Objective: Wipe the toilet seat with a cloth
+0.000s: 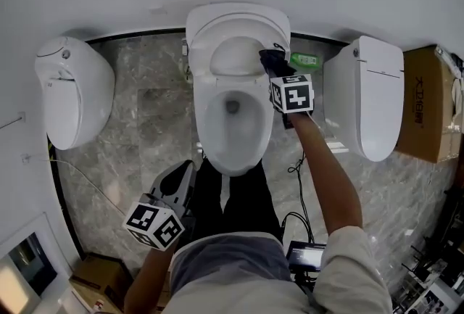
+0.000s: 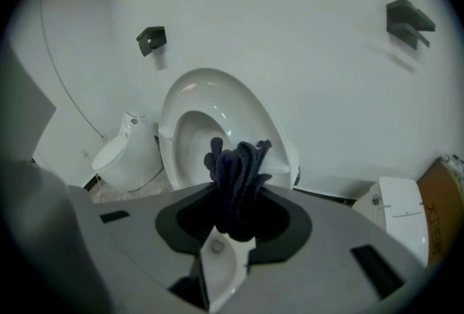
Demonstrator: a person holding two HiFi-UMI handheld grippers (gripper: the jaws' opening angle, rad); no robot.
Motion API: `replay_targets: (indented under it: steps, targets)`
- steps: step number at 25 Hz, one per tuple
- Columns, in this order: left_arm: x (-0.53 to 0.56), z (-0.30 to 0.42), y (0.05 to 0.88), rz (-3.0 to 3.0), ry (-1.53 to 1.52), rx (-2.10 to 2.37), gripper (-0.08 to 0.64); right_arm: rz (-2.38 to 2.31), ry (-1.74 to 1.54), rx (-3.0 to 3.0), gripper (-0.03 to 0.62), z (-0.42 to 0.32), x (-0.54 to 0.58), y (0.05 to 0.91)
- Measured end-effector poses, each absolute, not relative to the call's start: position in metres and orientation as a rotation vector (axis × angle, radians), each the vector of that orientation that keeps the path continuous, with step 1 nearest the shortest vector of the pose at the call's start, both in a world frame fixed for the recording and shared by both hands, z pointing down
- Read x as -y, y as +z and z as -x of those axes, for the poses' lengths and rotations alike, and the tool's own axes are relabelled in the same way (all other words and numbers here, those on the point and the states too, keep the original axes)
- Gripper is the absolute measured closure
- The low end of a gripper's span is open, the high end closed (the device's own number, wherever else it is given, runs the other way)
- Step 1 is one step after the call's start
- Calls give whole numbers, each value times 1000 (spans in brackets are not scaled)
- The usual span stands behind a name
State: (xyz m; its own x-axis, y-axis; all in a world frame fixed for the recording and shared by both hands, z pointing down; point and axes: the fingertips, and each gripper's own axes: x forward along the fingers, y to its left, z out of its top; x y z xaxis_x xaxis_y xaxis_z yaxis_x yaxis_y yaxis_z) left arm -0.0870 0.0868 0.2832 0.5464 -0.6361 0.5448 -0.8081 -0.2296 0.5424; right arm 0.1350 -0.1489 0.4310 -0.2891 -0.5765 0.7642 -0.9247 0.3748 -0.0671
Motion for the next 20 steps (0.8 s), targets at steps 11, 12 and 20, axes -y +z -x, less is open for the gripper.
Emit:
replay_targets:
  steps: [11, 12, 20]
  targets:
    - [-37, 46, 256, -2117, 253, 1064, 552, -1443, 773, 2099, 491, -152, 107, 352]
    - [-33, 42, 253, -2132, 253, 1056, 552, -1455, 788, 2107, 491, -154, 100, 346]
    - [-7, 17, 232, -2217, 266, 1036, 552, -1519, 874, 2179, 491, -173, 58, 290]
